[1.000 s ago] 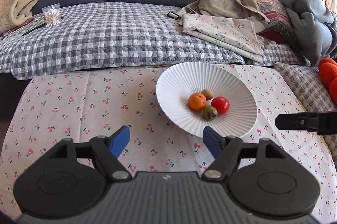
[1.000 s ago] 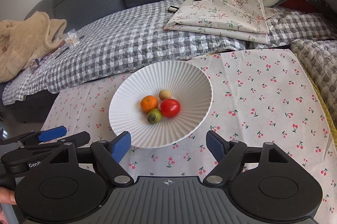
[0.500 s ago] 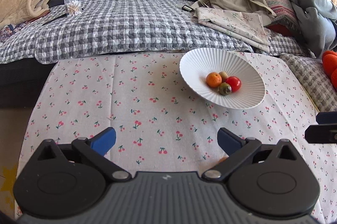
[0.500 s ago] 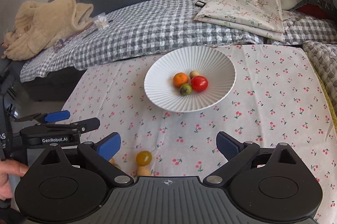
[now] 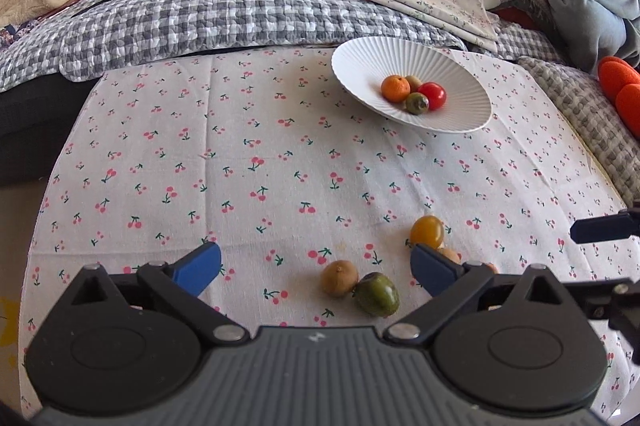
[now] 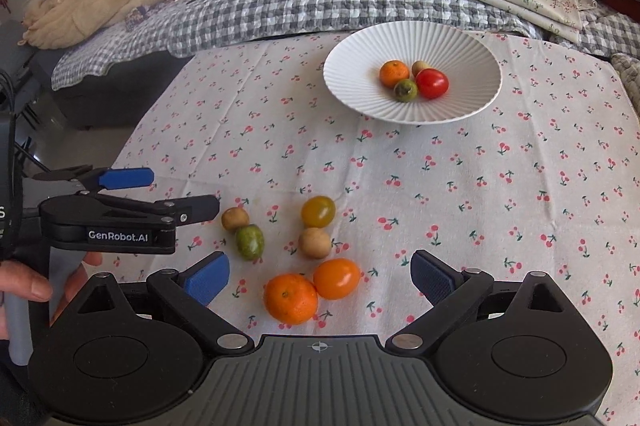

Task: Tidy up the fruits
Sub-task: 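Move both open tools back toward the remaining fruits, then grasp a brown kiwi with the left tool while the right tool grasps a large mandarin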

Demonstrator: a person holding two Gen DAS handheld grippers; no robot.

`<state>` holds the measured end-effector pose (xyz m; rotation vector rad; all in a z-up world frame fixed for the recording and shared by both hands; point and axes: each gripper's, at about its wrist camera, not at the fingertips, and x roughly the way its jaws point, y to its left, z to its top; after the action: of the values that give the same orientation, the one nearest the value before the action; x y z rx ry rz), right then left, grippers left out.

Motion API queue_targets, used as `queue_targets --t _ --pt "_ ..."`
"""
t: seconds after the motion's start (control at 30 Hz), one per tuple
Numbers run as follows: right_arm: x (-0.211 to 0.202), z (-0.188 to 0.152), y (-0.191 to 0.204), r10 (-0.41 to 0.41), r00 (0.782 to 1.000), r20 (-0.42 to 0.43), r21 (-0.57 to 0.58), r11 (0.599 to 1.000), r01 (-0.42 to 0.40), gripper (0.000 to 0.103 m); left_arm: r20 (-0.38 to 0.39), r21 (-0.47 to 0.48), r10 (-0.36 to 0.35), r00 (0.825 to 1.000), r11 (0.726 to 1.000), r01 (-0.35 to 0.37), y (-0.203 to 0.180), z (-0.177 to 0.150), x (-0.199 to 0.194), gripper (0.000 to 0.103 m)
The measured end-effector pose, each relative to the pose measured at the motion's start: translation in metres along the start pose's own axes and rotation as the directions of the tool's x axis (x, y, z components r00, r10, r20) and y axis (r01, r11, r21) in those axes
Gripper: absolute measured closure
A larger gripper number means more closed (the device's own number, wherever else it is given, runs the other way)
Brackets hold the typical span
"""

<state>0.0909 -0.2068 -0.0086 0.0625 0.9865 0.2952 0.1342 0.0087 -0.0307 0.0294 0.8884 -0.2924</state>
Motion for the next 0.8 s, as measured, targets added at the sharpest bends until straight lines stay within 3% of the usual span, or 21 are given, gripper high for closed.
queue_targets --t 0.07,0.2,0.33,0.6,0.8 --pt "0.006 -0.005 0.007 -0.007 1.0 -0.013 -0.024 1.0 0.007 0.006 -0.011 -0.009 0.007 1.0 1.0 -0.007 0.001 -0.001 0.005 0.005" --pt "0.021 -0.015 0.02 -0.011 0.999 -0.048 -0.053 0.999 0.009 0.009 -0.039 -0.044 -0.012 0.999 0.999 0.011 0.005 -0.003 0.015 0.018" --pt "0.03 -0.02 0.028 -0.017 0.998 -0.058 -0.075 0.997 0.012 0.014 -0.066 -0.076 -0.025 0.998 0.997 0.02 0.006 -0.005 0.027 0.022" --pt "0.049 -0.027 0.028 -0.03 0.997 -0.073 -0.044 0.999 0.027 0.033 -0.083 -0.111 -0.01 0.996 0.994 0.001 0.008 -0.009 0.041 0.035" --pt "0.06 -0.025 0.03 -0.06 0.995 -0.076 -0.06 0.997 0.056 0.036 -0.09 -0.097 -0.018 0.996 0.995 0.009 0.003 -0.011 0.046 0.044"
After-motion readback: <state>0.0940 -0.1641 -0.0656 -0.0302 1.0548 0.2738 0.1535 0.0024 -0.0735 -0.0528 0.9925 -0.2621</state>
